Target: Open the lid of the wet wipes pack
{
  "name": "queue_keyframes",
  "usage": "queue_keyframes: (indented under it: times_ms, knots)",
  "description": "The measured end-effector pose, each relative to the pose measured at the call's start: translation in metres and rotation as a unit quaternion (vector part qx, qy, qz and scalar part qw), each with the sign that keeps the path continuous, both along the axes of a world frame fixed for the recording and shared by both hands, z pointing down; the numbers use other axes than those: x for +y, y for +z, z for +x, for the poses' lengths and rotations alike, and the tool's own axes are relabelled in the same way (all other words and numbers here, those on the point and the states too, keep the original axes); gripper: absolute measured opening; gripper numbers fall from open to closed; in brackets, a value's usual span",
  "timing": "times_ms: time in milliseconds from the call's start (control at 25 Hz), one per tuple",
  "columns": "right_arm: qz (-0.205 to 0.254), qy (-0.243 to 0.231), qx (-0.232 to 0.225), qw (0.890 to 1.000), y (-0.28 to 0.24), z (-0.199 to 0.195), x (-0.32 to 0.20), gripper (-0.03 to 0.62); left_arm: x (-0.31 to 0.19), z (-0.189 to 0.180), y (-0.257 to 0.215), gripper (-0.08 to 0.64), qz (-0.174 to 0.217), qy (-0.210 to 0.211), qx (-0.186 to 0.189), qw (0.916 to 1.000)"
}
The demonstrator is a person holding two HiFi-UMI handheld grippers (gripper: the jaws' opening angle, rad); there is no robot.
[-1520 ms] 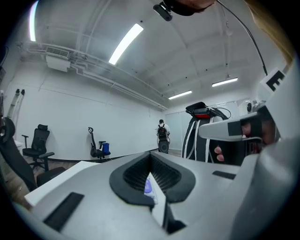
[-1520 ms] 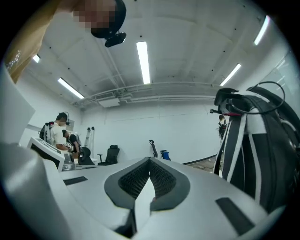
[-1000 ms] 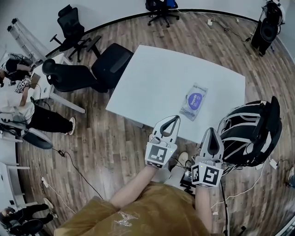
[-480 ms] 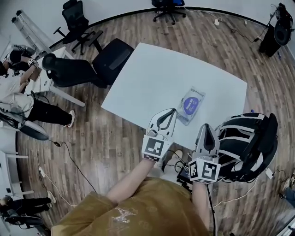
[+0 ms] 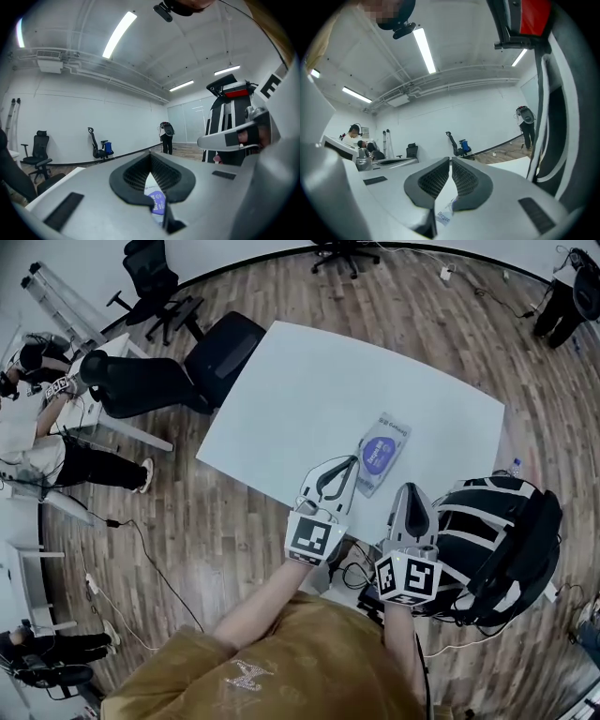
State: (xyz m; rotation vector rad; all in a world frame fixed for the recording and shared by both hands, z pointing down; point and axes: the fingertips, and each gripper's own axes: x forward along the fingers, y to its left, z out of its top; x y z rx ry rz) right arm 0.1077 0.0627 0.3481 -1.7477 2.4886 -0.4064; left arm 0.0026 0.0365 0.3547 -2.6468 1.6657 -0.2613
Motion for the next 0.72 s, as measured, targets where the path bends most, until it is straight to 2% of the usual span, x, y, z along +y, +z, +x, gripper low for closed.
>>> queue_keyframes:
  times_ms: [200,320,720]
  knots:
    - [-0.024,0.005,0.020,0.999,0.020,-0.003,-0.011,0.009,-0.017,0.004,0.013,0.006,-0.007,0.016,-0.003,0.9998]
    - [-0.032,0.016,0.024,0.999,0.030,-0.003,-0.023,0.009,-0.032,0.007,0.024,0.006,-0.013,0.029,0.008,0.9995]
    - [-0.093,0.066,0.038,0.993,0.075,-0.018,-0.059,0.011,-0.074,-0.001,0.078,0.006,-0.065,0.071,0.018,0.9952]
